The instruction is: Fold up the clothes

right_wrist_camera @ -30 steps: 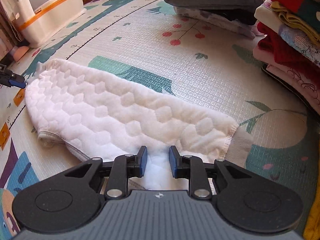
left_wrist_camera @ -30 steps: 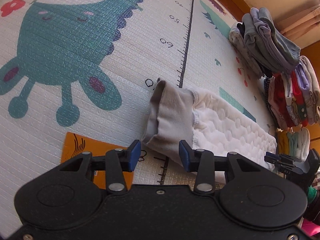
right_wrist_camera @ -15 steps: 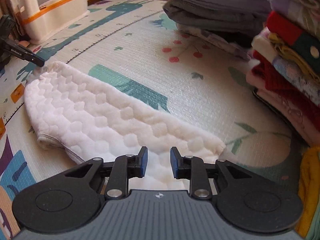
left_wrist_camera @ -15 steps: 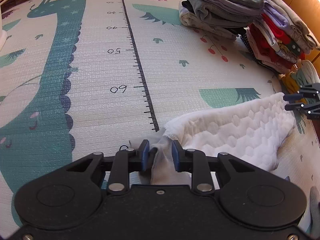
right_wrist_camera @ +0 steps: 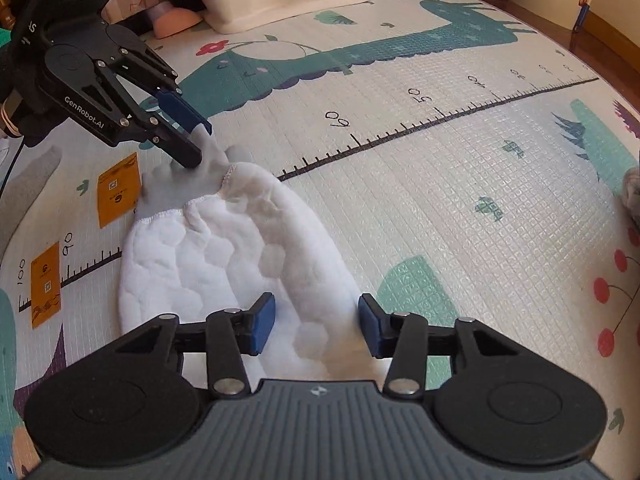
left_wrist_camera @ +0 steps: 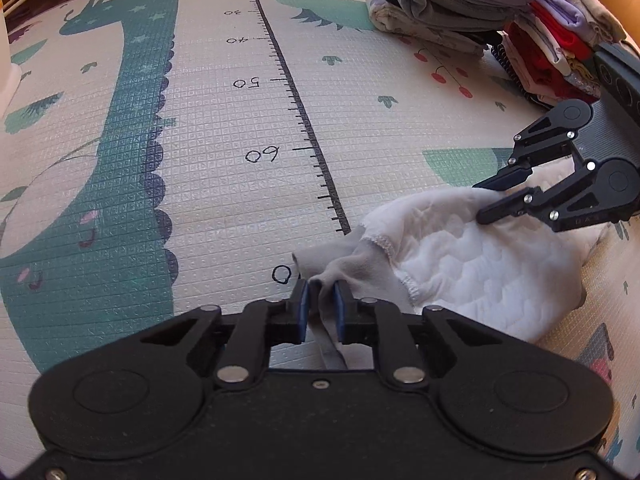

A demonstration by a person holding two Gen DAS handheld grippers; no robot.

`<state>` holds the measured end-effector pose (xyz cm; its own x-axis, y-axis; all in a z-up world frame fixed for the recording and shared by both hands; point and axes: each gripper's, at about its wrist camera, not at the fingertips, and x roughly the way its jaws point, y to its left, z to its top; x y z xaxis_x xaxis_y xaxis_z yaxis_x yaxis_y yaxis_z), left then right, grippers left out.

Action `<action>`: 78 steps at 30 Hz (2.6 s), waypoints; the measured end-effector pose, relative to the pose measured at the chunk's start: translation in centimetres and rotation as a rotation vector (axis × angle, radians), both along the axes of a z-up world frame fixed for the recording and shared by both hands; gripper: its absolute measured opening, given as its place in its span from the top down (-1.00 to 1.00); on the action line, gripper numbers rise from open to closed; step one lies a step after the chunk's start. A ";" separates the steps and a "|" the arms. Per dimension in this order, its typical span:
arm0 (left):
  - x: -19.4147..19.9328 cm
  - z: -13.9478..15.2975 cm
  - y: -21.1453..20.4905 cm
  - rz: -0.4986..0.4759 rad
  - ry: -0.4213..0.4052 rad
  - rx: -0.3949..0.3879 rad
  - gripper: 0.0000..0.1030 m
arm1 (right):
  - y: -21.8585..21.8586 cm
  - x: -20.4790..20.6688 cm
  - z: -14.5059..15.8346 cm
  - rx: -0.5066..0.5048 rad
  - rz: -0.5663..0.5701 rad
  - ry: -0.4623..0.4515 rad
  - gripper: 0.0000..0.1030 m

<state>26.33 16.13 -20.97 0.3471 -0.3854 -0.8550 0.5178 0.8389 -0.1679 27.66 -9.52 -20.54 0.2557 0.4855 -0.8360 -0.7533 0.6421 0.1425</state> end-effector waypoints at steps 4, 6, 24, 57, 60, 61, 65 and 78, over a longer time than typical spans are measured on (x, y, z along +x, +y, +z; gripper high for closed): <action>-0.8 1.2 0.3 -0.032 -0.028 -0.037 0.96 | -2.0 -0.4 1.4 0.067 -0.051 -0.017 0.83; -0.6 1.7 0.4 -0.029 -0.038 -0.055 0.96 | -2.8 -1.0 2.6 0.107 -0.054 -0.035 0.85; -1.0 2.1 -1.0 -0.006 -0.081 -0.021 0.88 | -3.2 -4.1 2.6 0.086 -0.134 -0.161 0.39; -6.7 3.8 -6.5 -0.074 -0.071 -0.001 0.09 | -4.9 -6.5 -0.6 0.125 -0.231 -0.061 0.24; -6.2 5.1 -5.5 0.026 -0.038 -0.001 0.09 | -5.7 -5.8 -1.2 0.113 -0.246 -0.033 0.27; -6.1 5.6 -5.2 0.059 -0.027 -0.001 0.09 | -6.1 -6.2 -0.5 0.132 -0.251 -0.039 0.25; -5.0 6.3 -2.1 0.297 0.088 -0.087 0.09 | -8.3 -7.7 0.9 0.158 -0.271 -0.060 0.25; -15.1 -4.2 1.8 1.149 0.138 -0.765 0.08 | -11.0 -8.2 -2.2 0.126 -0.340 -0.029 0.23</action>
<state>11.19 17.93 -25.17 0.7160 -0.3276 -0.6165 -0.4515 0.4561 -0.7668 19.47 -20.49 -22.72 0.4433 0.4674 -0.7648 -0.5047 0.8353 0.2179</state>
